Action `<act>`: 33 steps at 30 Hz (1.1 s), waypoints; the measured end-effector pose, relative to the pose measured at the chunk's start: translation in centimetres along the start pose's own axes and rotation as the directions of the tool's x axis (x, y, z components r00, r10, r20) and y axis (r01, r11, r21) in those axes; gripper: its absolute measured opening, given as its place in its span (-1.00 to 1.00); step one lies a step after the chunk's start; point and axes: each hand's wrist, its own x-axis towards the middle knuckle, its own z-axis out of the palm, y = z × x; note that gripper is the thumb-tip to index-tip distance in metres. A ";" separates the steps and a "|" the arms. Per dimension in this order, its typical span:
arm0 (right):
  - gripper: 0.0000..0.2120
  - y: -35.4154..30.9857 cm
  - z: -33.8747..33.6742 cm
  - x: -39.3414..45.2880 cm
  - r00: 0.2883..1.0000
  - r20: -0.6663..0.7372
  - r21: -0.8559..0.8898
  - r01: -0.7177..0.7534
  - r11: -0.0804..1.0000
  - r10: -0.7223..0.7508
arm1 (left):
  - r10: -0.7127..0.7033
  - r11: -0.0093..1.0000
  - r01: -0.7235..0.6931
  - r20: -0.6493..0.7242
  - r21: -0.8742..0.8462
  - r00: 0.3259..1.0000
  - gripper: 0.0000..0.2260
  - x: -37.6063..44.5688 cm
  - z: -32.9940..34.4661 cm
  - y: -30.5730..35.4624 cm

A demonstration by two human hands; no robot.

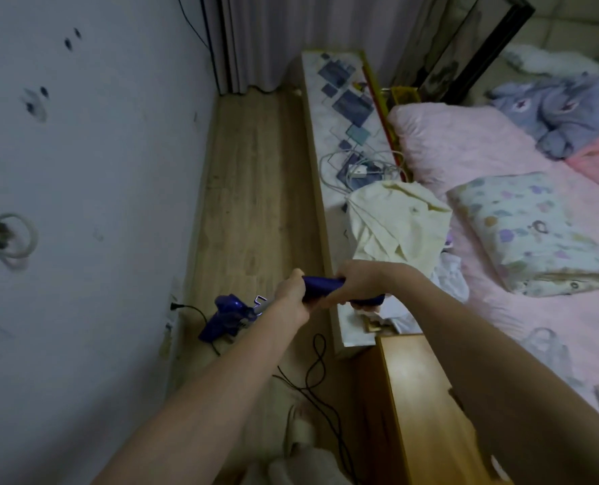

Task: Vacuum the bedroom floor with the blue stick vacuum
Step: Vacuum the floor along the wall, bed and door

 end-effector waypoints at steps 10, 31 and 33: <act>-0.41 2.5 -5.0 6.4 0.994 -0.100 -0.127 0.040 0.991 -0.053 | -0.008 0.960 0.010 0.008 -0.281 1.000 -0.67 4.9 3.6 2.7; -0.34 -4.7 -13.4 13.0 0.960 -0.245 -0.532 -0.016 0.846 -0.136 | -0.009 0.870 0.042 0.070 -0.492 0.998 -0.59 7.4 3.4 12.1; -0.32 -4.3 -14.4 13.0 0.963 -0.236 -0.554 -0.024 0.832 -0.129 | -0.003 0.861 0.039 0.071 -0.508 0.997 -0.59 7.9 4.2 12.0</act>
